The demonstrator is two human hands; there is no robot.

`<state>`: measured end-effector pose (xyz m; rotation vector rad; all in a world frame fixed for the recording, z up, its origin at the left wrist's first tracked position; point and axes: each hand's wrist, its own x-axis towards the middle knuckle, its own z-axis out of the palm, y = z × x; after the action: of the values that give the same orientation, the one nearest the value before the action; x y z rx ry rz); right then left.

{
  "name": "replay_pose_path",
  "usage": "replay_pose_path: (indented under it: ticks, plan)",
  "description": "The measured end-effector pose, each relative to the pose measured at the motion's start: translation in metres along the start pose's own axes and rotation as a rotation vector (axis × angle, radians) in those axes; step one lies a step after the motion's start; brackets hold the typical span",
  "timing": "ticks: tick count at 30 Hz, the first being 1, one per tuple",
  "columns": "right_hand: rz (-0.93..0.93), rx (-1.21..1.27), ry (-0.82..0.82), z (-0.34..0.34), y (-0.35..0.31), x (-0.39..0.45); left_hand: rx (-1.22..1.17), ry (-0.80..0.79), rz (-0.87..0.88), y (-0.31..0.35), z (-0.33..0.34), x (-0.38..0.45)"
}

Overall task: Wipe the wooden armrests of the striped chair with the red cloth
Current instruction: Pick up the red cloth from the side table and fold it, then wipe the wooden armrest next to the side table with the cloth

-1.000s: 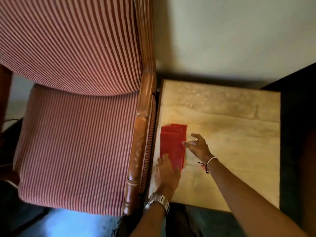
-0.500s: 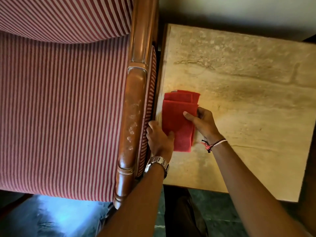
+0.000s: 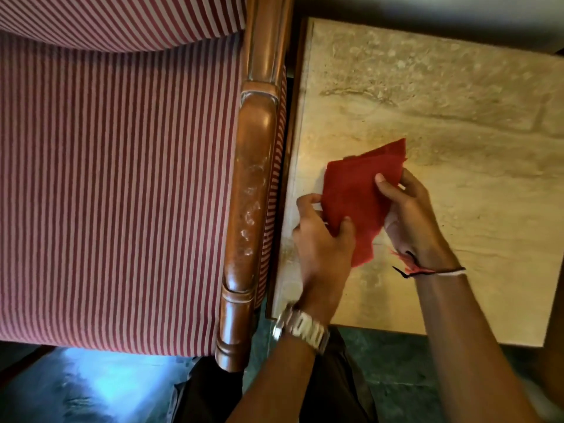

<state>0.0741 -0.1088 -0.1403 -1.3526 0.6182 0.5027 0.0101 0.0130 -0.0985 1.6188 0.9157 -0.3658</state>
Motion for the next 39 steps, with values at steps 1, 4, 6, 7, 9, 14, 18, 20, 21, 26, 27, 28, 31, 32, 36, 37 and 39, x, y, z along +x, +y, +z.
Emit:
replay_pose_path:
  ticks: [1,4,6,7,9,14,18,20,21,26,27,28,31,32,36,37,39]
  plan:
    - [-0.022,0.021,-0.020,0.005,-0.016,-0.014,-0.045,-0.012,0.027,0.014,-0.009,-0.015]
    - [-0.113,0.087,-0.109,0.028,-0.061,-0.062,-0.128,0.038,0.181,0.048,-0.050,-0.061]
    - [-0.171,0.150,-0.182,0.053,-0.078,-0.089,-0.125,0.139,0.325,0.060,-0.083,-0.082]
    - [-0.197,0.142,-0.208,0.068,-0.081,-0.099,-0.112,0.191,0.375,0.061,-0.100,-0.087]
    - [-0.229,-0.047,-0.183,0.093,-0.063,-0.103,-0.076,0.268,0.398,0.048,-0.127,-0.083]
    - [-0.295,-0.872,0.045,0.146,0.005,-0.121,0.224,0.222,0.295,-0.020,-0.173,-0.042]
    - [-0.611,-1.023,0.341,0.170,0.014,-0.144,0.370,0.175,0.442,-0.037,-0.205,-0.017]
    - [-0.724,-1.086,0.329,0.184,0.019,-0.144,0.544,0.199,0.561,-0.048,-0.218,0.008]
    - [-0.742,-1.138,0.308,0.189,0.024,-0.141,0.658,0.213,0.607,-0.057,-0.222,0.026]
    - [-0.616,-1.445,0.296,0.212,0.059,-0.119,1.120,0.112,0.810,-0.135,-0.235,0.118]
    - [-0.613,-1.462,0.301,0.211,0.062,-0.117,1.143,0.100,0.855,-0.148,-0.238,0.128]
    - [-0.621,-1.472,0.304,0.209,0.064,-0.115,1.149,0.108,0.878,-0.157,-0.241,0.134]
    - [-0.686,-1.491,0.303,0.212,0.056,-0.103,1.128,0.149,0.892,-0.162,-0.242,0.138]
    - [-0.709,-1.477,0.308,0.214,0.047,-0.091,1.124,0.154,0.898,-0.162,-0.242,0.137]
    - [-0.750,-1.338,0.377,0.225,-0.008,-0.021,1.120,0.150,0.899,-0.164,-0.242,0.138]
    - [-0.767,-1.313,0.401,0.226,-0.021,-0.006,1.120,0.150,0.908,-0.165,-0.241,0.139]
    - [-0.787,-1.295,0.431,0.230,-0.032,0.013,1.129,0.150,0.902,-0.167,-0.241,0.140]
